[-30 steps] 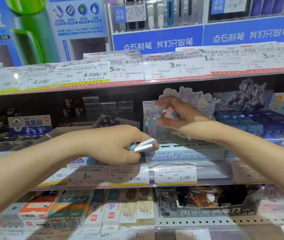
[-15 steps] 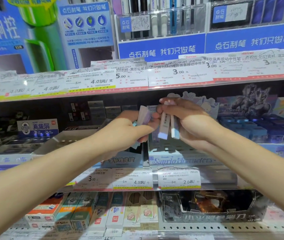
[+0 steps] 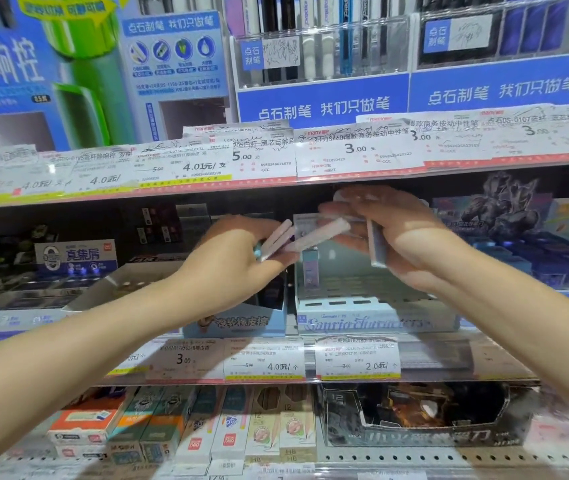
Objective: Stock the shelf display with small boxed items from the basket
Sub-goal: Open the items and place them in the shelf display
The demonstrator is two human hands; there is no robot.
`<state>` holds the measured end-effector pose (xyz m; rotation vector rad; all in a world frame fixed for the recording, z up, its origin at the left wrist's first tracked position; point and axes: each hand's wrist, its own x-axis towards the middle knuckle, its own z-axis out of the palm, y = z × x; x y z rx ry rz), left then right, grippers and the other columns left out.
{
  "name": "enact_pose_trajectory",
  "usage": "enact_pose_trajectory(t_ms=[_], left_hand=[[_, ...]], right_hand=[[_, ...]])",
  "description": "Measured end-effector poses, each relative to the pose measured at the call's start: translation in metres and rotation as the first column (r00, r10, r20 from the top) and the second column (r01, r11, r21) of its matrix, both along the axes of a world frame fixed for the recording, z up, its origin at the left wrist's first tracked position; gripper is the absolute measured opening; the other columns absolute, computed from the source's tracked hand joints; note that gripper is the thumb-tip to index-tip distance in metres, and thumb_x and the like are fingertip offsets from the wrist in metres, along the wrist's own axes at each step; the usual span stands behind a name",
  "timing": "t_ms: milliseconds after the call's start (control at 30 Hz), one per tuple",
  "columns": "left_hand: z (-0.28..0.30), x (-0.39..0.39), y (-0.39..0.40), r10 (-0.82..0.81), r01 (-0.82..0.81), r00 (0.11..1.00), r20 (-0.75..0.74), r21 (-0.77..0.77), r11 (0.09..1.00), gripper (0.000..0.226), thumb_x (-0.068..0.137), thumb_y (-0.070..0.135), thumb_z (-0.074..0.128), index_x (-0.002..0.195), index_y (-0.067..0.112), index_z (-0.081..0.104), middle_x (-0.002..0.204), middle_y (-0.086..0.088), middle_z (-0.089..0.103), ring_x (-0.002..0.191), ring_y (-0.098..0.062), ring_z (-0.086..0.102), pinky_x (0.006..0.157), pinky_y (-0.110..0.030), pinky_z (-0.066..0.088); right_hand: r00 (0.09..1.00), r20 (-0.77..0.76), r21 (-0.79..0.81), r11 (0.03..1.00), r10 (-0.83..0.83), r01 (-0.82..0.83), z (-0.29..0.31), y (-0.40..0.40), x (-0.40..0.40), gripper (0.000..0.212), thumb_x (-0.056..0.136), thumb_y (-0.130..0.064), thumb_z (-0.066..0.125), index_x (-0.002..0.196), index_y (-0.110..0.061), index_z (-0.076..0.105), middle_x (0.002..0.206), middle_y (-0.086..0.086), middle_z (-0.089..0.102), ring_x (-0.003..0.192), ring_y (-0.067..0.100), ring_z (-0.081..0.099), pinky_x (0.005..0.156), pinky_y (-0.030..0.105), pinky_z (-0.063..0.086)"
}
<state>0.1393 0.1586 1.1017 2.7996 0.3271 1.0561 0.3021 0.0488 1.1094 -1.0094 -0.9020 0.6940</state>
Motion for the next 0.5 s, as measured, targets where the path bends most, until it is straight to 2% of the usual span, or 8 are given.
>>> enact_pose_trajectory(t_ms=[67,100,167,200,300,400,433,500], left_hand=[[0.003,-0.002,0.003,0.018,0.001,0.998,-0.066,0.277,0.961,0.036,0.089,0.034,0.054,0.056,0.028,0.039,0.045,0.007,0.034,0.041,-0.017,0.035,0.044,-0.024,0.025],[0.005,-0.002,0.004,0.03,0.006,0.996,-0.085,0.391,0.921,0.032,0.088,0.032,0.051,0.059,0.025,0.041,0.047,0.006,0.037,0.042,-0.019,0.039,0.043,-0.022,0.025],[0.007,-0.003,0.006,0.043,0.032,0.991,-0.126,0.54,0.841,0.02,0.082,0.022,0.05,0.063,0.02,0.053,0.051,0.005,0.05,0.045,-0.021,0.047,0.04,-0.019,0.029],[0.006,-0.002,0.008,0.049,0.038,0.99,-0.133,0.584,0.811,0.017,0.08,0.02,0.05,0.066,0.018,0.06,0.054,0.003,0.057,0.046,-0.022,0.051,0.039,-0.02,0.035],[0.006,0.003,0.01,0.032,0.065,0.99,-0.135,0.661,0.748,0.017,0.081,0.018,0.053,0.078,0.017,0.07,0.057,-0.002,0.061,0.049,-0.027,0.057,0.037,-0.028,0.044],[0.007,0.005,0.008,0.001,0.089,0.991,-0.134,0.659,0.747,0.021,0.084,0.021,0.051,0.082,0.015,0.07,0.057,-0.003,0.062,0.049,-0.028,0.058,0.037,-0.029,0.045],[0.008,0.005,0.008,-0.021,0.103,0.991,-0.134,0.645,0.757,0.023,0.084,0.023,0.05,0.085,0.015,0.071,0.059,-0.003,0.063,0.05,-0.028,0.059,0.037,-0.031,0.046],[0.009,0.003,0.007,-0.044,0.113,0.991,-0.123,0.63,0.768,0.028,0.086,0.025,0.047,0.097,0.016,0.071,0.06,-0.004,0.065,0.051,-0.028,0.06,0.039,-0.031,0.047]], right_hand=[[0.966,0.259,-0.226,0.973,0.005,0.055,0.0,-0.004,0.003,0.011,0.091,-0.013,0.051,0.099,-0.01,0.058,0.075,-0.002,0.074,0.063,0.004,0.067,0.037,0.015,0.041],[0.935,0.349,-0.326,0.943,0.063,0.058,-0.001,-0.004,0.005,0.015,0.091,-0.019,0.052,0.1,-0.01,0.06,0.079,-0.001,0.075,0.067,0.006,0.066,0.035,0.015,0.034],[0.872,0.446,-0.46,0.887,0.202,0.03,0.0,-0.009,0.003,0.026,0.088,-0.035,0.055,0.098,-0.014,0.065,0.092,0.003,0.075,0.075,0.018,0.056,0.042,0.021,0.023],[0.841,0.472,-0.497,0.868,0.265,0.006,0.001,-0.011,0.001,0.029,0.086,-0.04,0.055,0.095,-0.015,0.067,0.089,0.001,0.075,0.069,0.018,0.051,0.044,0.023,0.021],[0.786,0.515,-0.498,0.866,0.343,-0.051,0.004,-0.017,-0.006,0.022,0.085,-0.036,0.057,0.097,-0.02,0.066,0.053,-0.015,0.064,0.037,0.002,0.035,0.032,0.014,0.018],[0.759,0.552,-0.456,0.887,0.346,-0.073,0.004,-0.016,-0.003,0.035,0.065,-0.041,0.067,0.098,-0.029,0.066,0.067,-0.013,0.069,0.034,0.004,0.032,0.033,0.017,0.016],[0.741,0.572,-0.452,0.889,0.351,-0.073,0.004,-0.015,-0.001,0.038,0.064,-0.041,0.068,0.101,-0.033,0.064,0.072,-0.011,0.07,0.036,0.005,0.033,0.034,0.018,0.017],[0.705,0.619,-0.439,0.897,0.347,-0.056,0.002,-0.015,0.003,0.036,0.074,-0.034,0.068,0.108,-0.042,0.059,0.069,-0.01,0.067,0.038,0.008,0.034,0.035,0.02,0.02]])
